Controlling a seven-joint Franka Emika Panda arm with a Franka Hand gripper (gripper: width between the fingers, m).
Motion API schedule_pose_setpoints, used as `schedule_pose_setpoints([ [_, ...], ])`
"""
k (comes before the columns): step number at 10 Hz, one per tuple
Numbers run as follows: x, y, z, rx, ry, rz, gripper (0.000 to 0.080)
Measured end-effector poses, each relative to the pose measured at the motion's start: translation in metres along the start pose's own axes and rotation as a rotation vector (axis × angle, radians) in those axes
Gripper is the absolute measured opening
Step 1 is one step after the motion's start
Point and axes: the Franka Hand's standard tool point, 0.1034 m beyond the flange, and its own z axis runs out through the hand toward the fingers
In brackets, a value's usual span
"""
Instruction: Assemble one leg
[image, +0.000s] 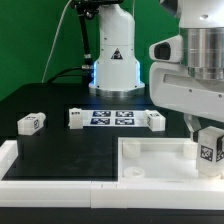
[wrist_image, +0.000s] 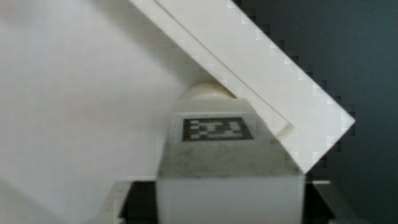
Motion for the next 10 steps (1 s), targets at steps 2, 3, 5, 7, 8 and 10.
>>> schedule_pose_setpoints([
  [2, -0.0009, 0.0000, 0.0002, -0.002, 0.003, 0.280, 0.0291],
  [3, -0.0001, 0.0006, 0.0003, -0.002, -0.001, 0.406, 0.0291],
  [5, 0.0018, 0.0010, -0.0002, 0.006, -0.018, 0.591, 0.0291],
  [7, 0.0015, 0.0009, 0.0000, 0.006, -0.023, 0.723, 0.0291],
  [8, 0.0015, 0.0009, 0.0000, 0.006, -0.023, 0.746, 0.0291],
  [10, 0.0010, 0.0006, 0.0001, 0.007, -0.023, 0.678, 0.0484],
])
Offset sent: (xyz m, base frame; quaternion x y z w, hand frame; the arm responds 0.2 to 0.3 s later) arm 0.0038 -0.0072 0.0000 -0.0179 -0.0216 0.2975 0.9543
